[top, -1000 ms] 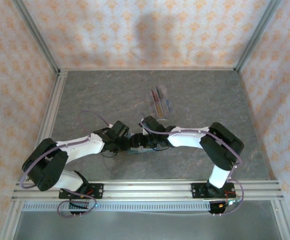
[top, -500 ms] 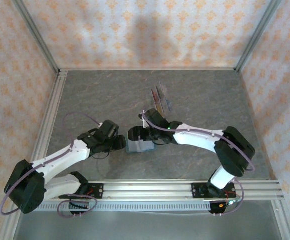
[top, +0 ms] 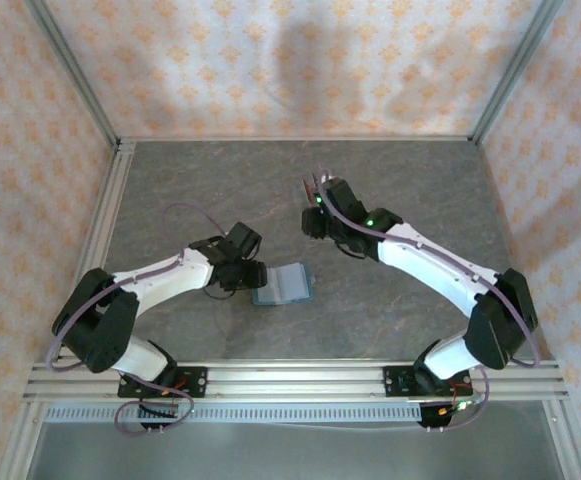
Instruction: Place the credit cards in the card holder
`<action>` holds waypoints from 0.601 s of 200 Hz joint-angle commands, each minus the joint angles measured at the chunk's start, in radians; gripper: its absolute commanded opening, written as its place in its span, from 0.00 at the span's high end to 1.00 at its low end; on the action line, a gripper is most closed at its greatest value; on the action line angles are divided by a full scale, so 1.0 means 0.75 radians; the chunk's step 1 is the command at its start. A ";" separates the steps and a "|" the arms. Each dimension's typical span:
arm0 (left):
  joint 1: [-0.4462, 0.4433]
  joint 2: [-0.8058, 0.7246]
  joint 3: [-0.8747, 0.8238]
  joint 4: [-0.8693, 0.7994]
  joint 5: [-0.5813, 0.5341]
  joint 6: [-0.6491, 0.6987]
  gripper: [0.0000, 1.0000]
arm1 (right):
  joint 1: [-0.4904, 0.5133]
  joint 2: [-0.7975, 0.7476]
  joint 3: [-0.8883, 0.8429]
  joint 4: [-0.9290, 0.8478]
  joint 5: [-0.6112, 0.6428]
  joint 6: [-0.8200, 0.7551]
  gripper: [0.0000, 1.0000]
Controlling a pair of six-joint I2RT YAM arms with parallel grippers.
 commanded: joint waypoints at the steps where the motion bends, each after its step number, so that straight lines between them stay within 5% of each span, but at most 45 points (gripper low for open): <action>1: 0.011 0.030 -0.001 0.042 0.007 0.049 0.47 | -0.044 0.114 0.125 -0.174 0.159 -0.109 0.65; 48: 0.009 0.052 -0.059 0.072 -0.024 0.055 0.49 | -0.061 0.389 0.401 -0.326 0.280 -0.202 0.71; 120: 0.012 0.118 -0.078 0.123 0.010 0.058 0.50 | -0.111 0.515 0.529 -0.402 0.381 -0.264 0.71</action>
